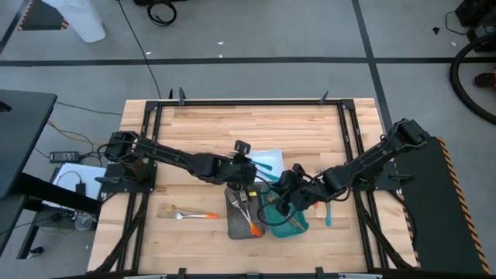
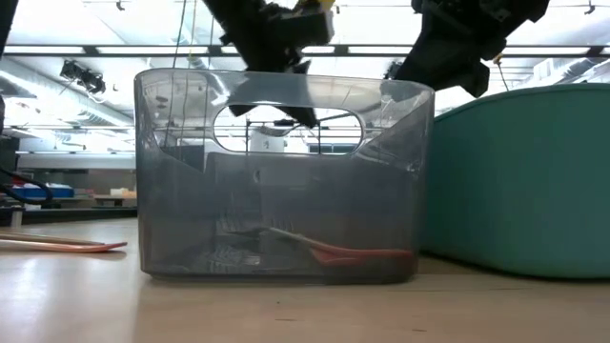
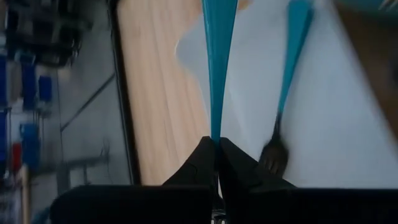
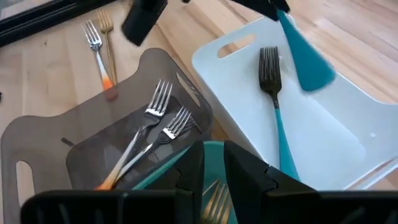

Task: Sort silverware by color (type)
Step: Put the blue fork into the white bin

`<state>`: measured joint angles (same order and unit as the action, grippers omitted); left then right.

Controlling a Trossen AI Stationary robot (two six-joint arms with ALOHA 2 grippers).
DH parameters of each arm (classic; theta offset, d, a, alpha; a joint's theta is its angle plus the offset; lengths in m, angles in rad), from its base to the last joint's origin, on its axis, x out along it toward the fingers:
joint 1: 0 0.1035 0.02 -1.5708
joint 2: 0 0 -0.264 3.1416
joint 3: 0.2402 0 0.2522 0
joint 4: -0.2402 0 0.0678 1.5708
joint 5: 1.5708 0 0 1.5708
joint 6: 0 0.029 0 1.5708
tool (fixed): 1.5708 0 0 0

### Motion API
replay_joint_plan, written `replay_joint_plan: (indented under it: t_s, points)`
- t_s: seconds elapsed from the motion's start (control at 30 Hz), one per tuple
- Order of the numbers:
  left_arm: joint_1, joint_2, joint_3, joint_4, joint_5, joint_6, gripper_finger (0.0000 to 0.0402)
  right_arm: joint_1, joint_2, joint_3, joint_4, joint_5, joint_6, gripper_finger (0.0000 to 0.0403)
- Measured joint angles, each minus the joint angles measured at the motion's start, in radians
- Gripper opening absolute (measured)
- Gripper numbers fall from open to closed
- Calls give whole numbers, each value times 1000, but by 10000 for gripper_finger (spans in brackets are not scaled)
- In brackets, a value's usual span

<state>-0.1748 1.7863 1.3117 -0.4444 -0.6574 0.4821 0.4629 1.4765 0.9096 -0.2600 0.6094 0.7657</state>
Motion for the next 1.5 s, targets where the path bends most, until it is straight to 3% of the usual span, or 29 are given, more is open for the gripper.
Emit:
replay_joint_plan:
  t_s: [0.23,0.5,0.87,1.27,1.5]
  points:
    - [56,0,0,119,273,-20,14,38,-56,0,-155,-3,138,73]
    - [117,7,-3,179,398,-26,14,93,-96,0,-258,130,225,73]
    - [161,133,-11,180,421,27,14,93,-74,0,-256,138,219,73]
    - [166,142,-11,187,420,-13,15,93,-72,0,-257,140,208,73]
    - [167,142,-11,183,418,-52,47,93,-71,0,-255,141,208,73]
